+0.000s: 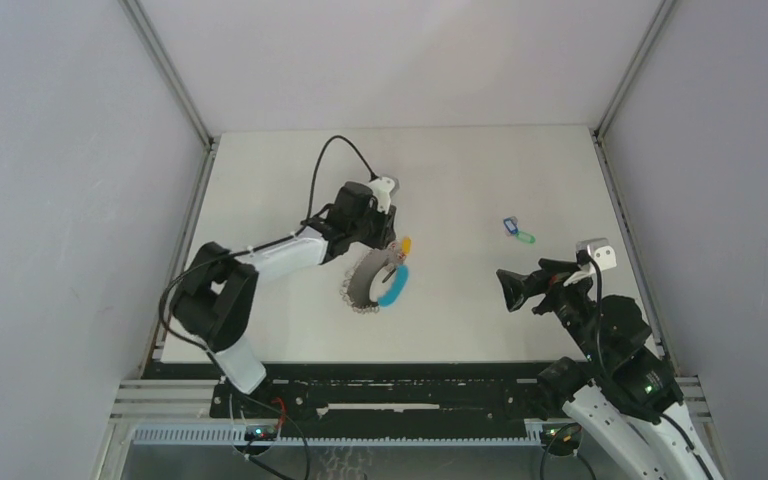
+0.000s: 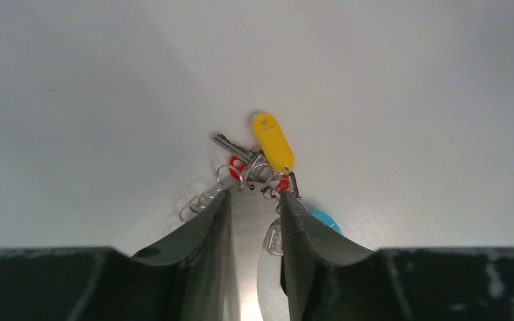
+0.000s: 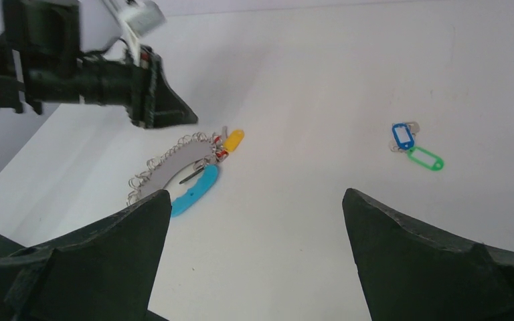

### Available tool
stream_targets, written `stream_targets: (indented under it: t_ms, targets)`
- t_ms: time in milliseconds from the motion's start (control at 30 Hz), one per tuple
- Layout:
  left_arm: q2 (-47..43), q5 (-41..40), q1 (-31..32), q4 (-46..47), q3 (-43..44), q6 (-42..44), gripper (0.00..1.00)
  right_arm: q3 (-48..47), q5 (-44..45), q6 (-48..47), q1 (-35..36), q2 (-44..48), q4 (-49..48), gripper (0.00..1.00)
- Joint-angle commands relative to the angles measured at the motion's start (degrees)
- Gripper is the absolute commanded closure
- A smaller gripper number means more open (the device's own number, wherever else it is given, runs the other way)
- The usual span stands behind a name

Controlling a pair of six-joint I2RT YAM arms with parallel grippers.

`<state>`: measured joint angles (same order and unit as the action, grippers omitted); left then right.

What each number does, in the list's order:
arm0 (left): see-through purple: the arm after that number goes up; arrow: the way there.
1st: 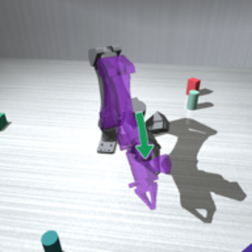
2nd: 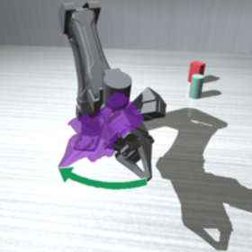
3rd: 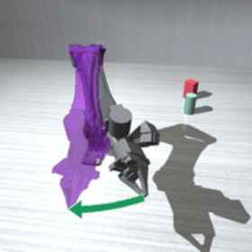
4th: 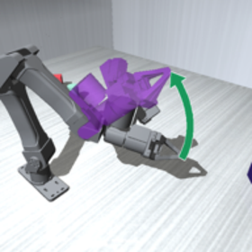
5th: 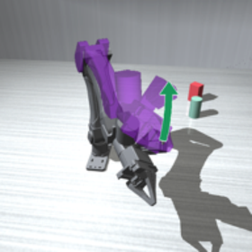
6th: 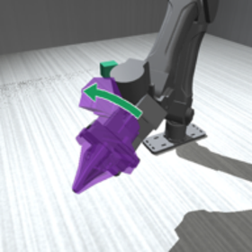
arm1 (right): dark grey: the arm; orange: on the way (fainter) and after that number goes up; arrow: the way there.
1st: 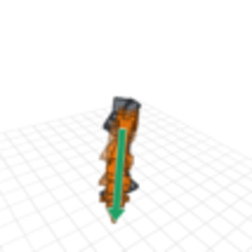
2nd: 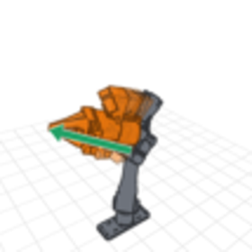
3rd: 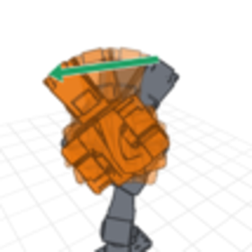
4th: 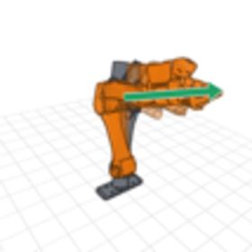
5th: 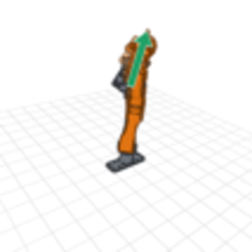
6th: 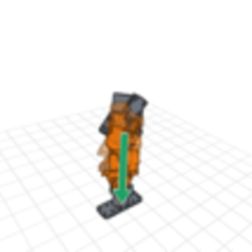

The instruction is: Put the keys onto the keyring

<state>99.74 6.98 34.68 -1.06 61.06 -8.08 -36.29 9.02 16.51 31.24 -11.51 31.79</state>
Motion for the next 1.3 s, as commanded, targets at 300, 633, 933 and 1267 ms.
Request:
stream_targets:
  t_ms: [300, 633, 933, 1267]
  targets:
    - [-39.42, -12.53, -2.54, 5.05, -23.28, -7.80, 0.00, -6.58, 7.61, -1.92, -0.22, 1.20, 5.43, 0.00]
    - [-73.90, -17.12, -2.77, -9.50, -30.11, -14.07, 0.00, -5.21, 11.93, -1.87, -0.16, 4.45, 6.97, 0.00]
    - [-89.91, -23.00, -2.77, -26.62, -21.32, -7.92, 0.00, -4.32, 12.30, -1.66, -0.22, 5.85, 7.28, 0.00]
    - [-103.29, -27.51, -2.84, -24.69, -25.61, -1.37, 0.00, -3.63, 10.35, -2.49, -1.43, 4.57, 7.19, 0.00]
